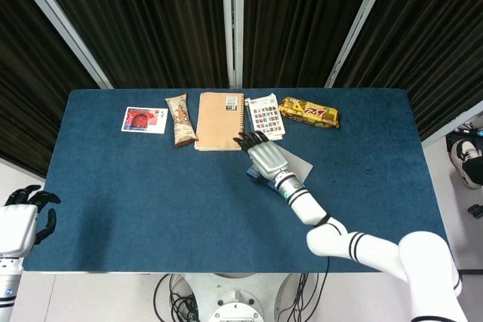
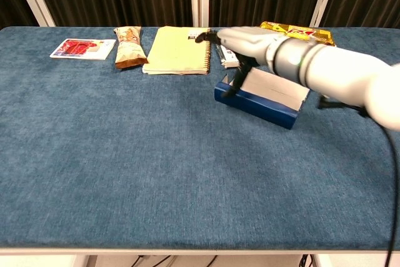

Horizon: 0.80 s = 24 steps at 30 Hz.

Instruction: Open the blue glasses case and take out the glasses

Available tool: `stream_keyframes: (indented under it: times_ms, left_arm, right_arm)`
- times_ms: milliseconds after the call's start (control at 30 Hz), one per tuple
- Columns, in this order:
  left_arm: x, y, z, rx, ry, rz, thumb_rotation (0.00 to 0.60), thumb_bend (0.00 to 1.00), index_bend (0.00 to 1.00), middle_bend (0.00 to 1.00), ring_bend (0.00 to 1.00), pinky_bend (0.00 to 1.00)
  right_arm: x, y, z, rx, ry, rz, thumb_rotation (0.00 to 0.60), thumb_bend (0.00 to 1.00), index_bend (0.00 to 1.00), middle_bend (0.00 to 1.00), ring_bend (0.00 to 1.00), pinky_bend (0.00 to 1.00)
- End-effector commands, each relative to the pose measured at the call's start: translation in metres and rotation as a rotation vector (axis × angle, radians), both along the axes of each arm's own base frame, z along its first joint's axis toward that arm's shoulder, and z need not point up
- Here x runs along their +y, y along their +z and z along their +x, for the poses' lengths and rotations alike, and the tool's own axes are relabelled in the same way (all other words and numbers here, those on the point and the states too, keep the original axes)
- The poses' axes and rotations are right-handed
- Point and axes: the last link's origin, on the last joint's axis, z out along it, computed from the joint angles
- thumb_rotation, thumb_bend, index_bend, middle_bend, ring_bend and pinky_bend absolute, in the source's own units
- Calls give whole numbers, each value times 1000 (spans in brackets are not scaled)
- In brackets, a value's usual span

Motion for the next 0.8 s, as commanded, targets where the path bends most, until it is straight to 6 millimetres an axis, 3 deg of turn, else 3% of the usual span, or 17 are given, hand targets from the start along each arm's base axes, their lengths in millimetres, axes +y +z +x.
stream_keyframes:
  times_ms: [33,200,433,567,800]
  left_arm:
    - [0,0,0,-2,0,0,600,566,442,412,204,254]
    - [1,0,0,-5,1,-2,600,566,442,414,204,254]
    - [1,0,0,-2,0,-3,600,566,444,415,204,254]
    - [1,0,1,2,1,-2,600,566,444,415,204,254]
    - [1,-1,1,3,2,-1,600,566,444,415,204,254]
  right_arm:
    - [-16,-3,14,-11,-54,-16,600,87,0,17,0,0]
    - [1,28,-7,-86,-93,34,600,185,0,107,0,0]
    - [53,75,-60,-122,-128,125,600,581,0,255,0,0]
    - [78,82,-83,-146,-147,166,600,681,0,277,0,0]
    - [94,81,-102,-176,-152,196,600,747,0,281,0,0]
